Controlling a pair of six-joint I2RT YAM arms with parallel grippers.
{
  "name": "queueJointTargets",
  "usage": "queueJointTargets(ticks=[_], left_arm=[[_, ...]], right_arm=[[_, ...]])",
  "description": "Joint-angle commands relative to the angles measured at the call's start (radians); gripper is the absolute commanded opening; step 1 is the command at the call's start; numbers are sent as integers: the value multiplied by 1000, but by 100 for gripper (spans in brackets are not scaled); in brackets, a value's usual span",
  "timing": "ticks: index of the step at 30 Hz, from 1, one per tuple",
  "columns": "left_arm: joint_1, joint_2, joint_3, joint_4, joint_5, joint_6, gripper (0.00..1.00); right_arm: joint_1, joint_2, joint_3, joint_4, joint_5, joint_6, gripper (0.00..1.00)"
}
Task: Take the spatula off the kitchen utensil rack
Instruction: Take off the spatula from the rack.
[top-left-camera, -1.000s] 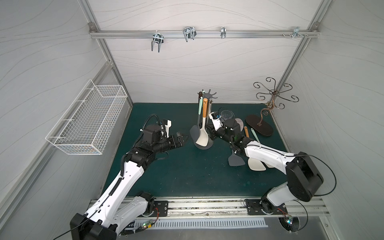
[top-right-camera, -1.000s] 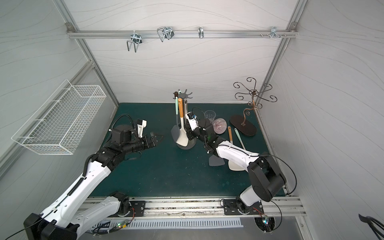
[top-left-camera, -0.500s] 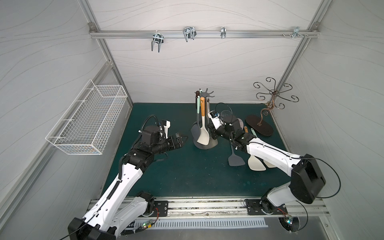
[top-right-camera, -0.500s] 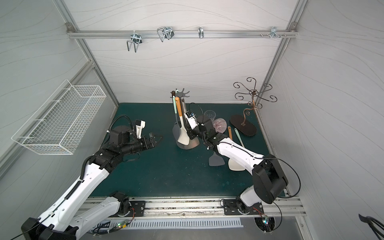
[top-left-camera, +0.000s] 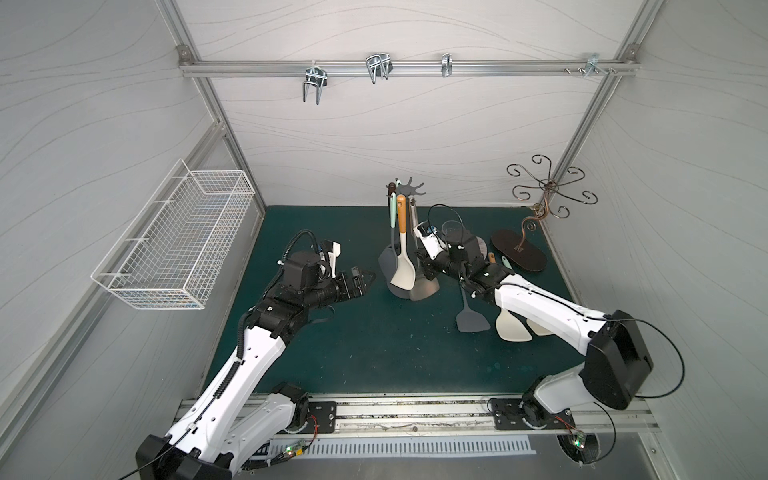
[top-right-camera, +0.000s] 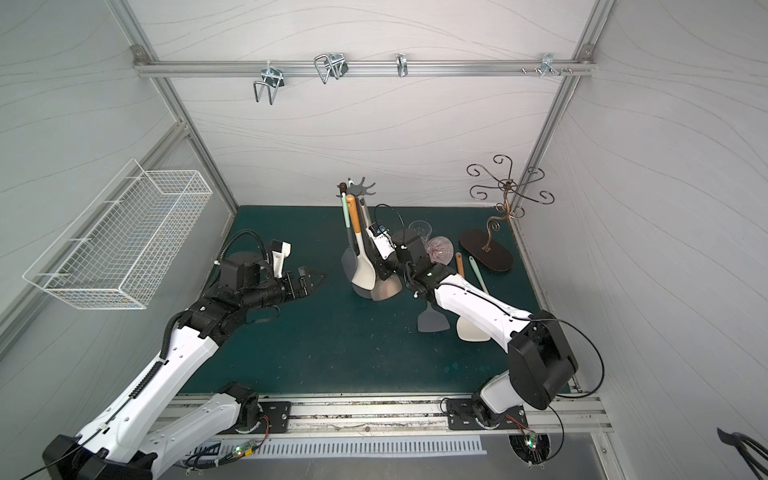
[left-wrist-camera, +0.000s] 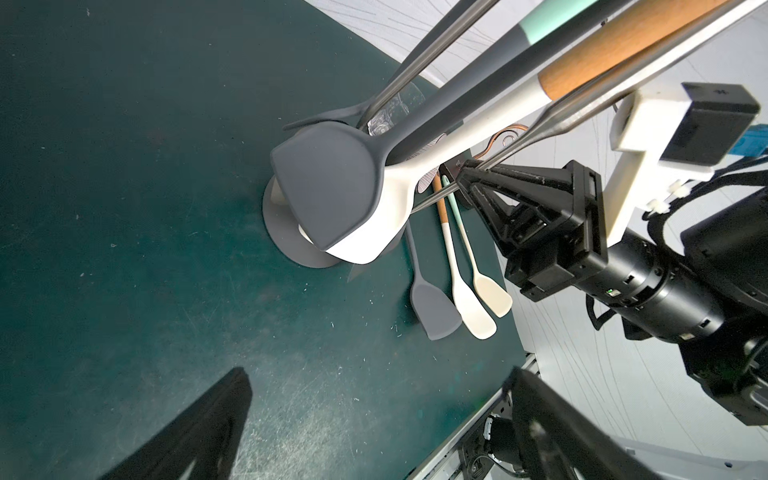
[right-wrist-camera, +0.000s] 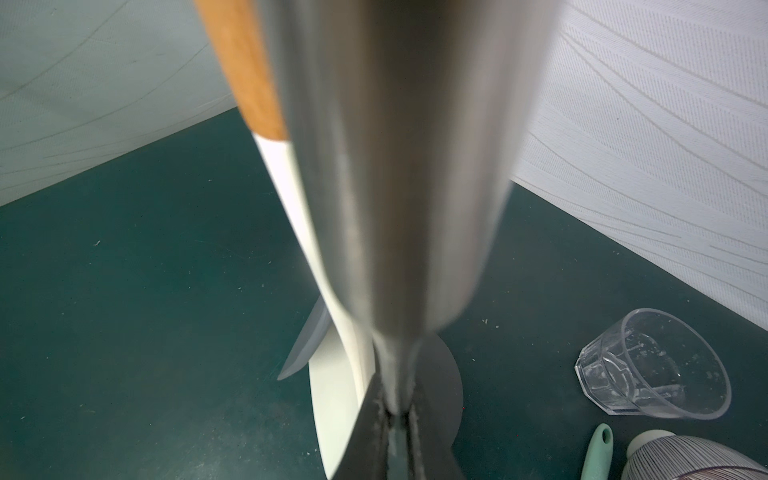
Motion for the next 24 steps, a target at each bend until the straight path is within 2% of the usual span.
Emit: queueJointTargets(ticks=[1, 5, 17, 24], left_arm=[[7, -13, 46, -1, -2, 16, 100], [7, -13, 46, -2, 0, 17, 100], [7, -25, 33, 5, 2, 9, 100], [6, -35, 23, 4, -2, 6, 100]], right_arm=[[12, -39, 24, -67, 16, -50, 0], [12, -51, 46, -100, -3, -86, 0], [13, -80, 97, -212, -59, -79, 0], [14, -86, 125, -284, -44, -67, 0]])
